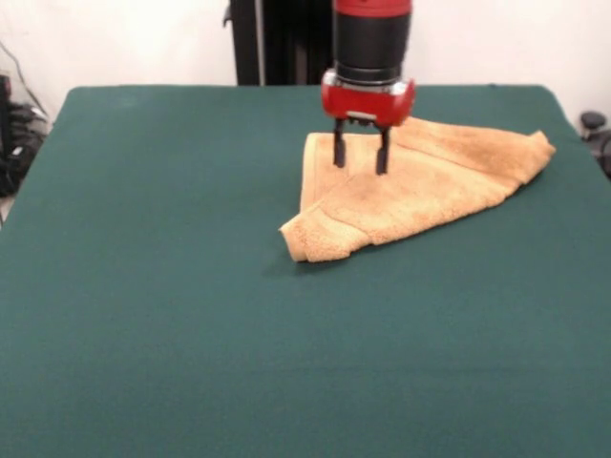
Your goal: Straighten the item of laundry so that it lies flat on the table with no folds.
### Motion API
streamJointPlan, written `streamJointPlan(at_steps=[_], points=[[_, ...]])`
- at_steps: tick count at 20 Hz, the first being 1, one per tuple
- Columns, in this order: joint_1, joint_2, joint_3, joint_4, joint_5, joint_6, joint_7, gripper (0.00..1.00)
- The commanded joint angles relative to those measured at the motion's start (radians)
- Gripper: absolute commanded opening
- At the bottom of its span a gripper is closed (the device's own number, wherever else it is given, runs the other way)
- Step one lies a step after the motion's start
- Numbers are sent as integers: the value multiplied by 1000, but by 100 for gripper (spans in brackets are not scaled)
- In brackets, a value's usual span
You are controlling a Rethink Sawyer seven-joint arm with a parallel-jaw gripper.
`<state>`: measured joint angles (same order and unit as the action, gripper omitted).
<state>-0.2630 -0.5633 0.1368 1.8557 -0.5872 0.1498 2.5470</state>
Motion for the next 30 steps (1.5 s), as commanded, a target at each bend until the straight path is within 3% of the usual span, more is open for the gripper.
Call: streamJointPlan(at_steps=[1,8,15,23,27,30], points=[[33,46,-4,-35,-42,-83,21,100],[94,96,-70,-63,-29,-127,44,100],[86,71,-56,-38,-1,-113,37,100],[214,191,-234,-43,10,-263,94,100],[255,176,-300,-29,24,-301,79,100],[252,115,-304,-4,11,-263,49,100]])
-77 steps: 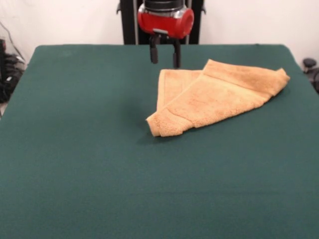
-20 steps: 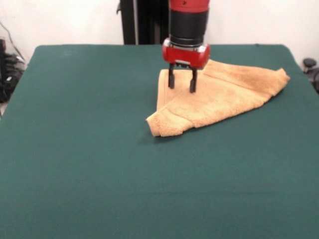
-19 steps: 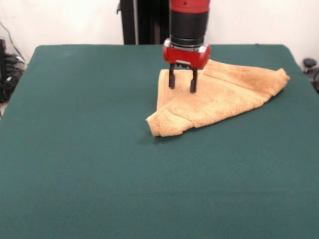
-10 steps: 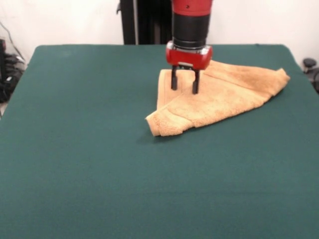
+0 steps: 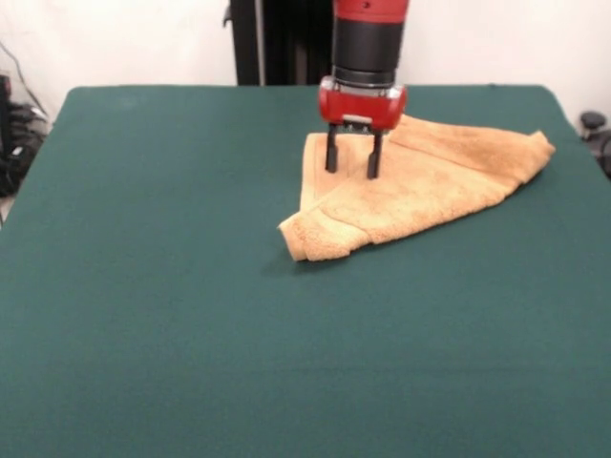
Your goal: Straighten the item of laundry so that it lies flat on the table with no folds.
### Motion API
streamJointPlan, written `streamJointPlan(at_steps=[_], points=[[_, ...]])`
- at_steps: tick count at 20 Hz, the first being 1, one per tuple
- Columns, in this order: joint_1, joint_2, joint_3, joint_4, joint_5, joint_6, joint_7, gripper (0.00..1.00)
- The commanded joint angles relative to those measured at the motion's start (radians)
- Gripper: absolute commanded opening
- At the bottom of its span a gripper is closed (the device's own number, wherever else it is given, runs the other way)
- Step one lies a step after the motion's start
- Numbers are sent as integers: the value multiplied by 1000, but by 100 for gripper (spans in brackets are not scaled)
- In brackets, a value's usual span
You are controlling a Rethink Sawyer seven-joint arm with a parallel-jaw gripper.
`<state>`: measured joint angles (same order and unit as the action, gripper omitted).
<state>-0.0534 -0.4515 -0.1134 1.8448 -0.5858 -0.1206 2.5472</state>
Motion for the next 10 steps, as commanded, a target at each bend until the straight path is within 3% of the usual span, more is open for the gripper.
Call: streamJointPlan(at_steps=[1,5,10], points=[[45,-10,-55,12,8,21,42,100],[29,-50,-31,25,-2,63,22,100],[-50,-81,66,50,-15,155,-26,100]])
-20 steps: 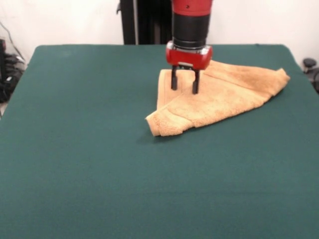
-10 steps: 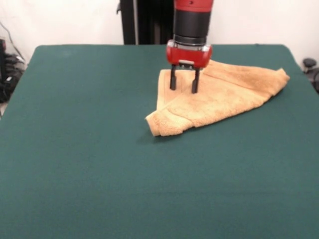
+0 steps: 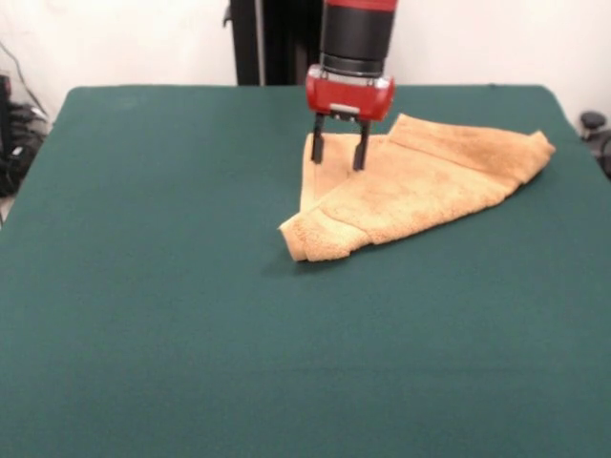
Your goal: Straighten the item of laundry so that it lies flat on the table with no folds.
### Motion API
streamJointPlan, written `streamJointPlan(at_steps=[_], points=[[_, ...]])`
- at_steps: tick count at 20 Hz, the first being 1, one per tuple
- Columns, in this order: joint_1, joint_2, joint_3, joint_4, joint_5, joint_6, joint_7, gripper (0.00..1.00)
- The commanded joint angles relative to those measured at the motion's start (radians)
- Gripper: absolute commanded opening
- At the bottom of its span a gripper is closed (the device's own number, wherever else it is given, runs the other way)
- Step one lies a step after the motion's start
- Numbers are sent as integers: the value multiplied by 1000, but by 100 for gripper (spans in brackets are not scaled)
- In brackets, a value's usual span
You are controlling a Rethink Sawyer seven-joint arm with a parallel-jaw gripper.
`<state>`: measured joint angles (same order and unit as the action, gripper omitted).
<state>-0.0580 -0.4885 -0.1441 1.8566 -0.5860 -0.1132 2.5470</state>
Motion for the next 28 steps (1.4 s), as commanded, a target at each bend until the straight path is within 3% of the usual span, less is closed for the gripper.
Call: streamJointPlan(at_steps=[1,8,18,25,28], points=[[-61,-45,111,43,-13,149,-25,100],[-109,-25,175,57,-15,124,-7,100],[-108,-10,178,62,-11,98,10,100],[-115,15,206,104,49,42,95,100],[-77,18,180,107,76,28,119,100]])
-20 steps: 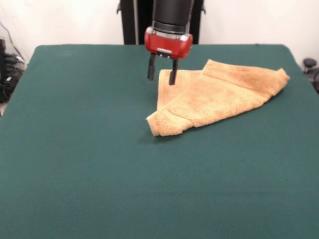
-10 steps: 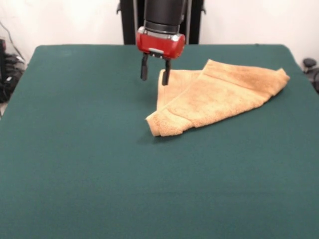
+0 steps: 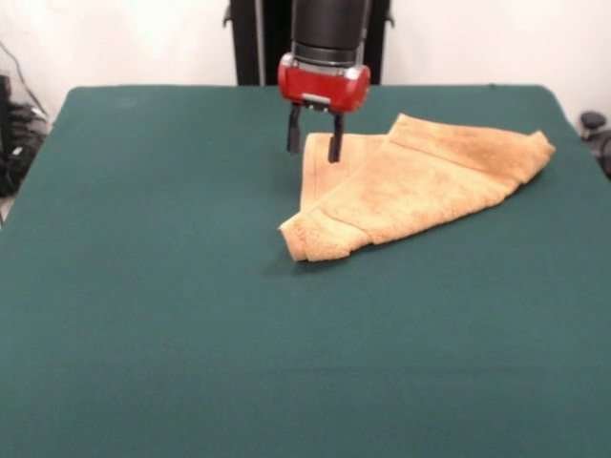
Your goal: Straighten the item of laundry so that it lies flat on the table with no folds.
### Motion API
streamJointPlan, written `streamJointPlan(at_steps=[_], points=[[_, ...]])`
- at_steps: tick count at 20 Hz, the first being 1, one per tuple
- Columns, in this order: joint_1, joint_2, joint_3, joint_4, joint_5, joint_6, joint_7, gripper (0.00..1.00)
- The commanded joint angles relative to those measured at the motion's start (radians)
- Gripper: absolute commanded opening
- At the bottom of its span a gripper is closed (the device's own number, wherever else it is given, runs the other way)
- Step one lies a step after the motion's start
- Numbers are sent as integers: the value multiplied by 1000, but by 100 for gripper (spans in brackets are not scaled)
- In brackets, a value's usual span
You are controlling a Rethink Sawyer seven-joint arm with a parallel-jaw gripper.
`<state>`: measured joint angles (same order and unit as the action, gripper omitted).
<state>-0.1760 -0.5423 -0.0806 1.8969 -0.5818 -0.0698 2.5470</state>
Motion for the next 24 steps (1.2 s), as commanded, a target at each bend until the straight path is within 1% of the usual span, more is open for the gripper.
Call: streamJointPlan(at_steps=[1,6,13,19,24], points=[[49,71,113,69,80,-17,123,100],[88,86,93,83,124,-51,156,100],[141,109,65,92,184,-92,162,100],[152,104,61,101,206,-89,144,100],[123,97,81,107,202,-53,119,100]])
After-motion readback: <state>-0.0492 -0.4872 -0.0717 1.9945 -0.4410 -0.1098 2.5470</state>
